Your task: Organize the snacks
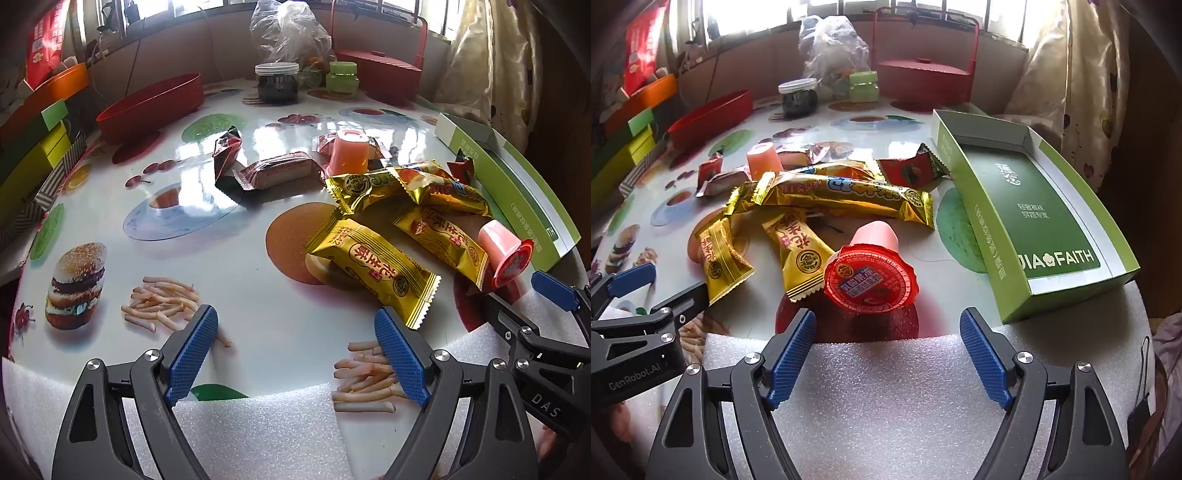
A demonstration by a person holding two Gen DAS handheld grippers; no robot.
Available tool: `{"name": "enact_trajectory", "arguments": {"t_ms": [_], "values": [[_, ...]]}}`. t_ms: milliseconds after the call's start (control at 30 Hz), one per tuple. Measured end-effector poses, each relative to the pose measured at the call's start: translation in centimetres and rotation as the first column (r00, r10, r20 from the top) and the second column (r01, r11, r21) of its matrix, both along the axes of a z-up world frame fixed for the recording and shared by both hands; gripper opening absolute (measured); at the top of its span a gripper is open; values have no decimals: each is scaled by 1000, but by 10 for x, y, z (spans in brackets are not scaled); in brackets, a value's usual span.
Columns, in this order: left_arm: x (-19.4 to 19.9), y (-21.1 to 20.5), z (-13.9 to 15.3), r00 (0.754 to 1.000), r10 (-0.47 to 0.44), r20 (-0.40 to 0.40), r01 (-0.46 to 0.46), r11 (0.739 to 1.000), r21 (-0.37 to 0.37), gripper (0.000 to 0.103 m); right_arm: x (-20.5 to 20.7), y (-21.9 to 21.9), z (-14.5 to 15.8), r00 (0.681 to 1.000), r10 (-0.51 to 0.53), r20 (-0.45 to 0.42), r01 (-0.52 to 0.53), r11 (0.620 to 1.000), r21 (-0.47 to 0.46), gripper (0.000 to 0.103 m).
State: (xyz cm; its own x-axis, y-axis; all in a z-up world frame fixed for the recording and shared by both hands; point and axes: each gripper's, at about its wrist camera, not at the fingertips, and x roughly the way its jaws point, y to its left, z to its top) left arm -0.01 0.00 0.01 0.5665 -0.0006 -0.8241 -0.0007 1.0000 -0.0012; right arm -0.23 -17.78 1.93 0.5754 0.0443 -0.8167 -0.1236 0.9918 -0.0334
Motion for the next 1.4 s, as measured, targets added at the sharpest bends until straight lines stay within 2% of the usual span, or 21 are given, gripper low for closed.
{"name": "enact_trajectory", "arguments": {"t_ms": [1400], "values": [[-5,0,0,1000,4,27,-4,1000,-1,88,-4,-3,-1,999,-8,38,7,1000,11,82]]}}
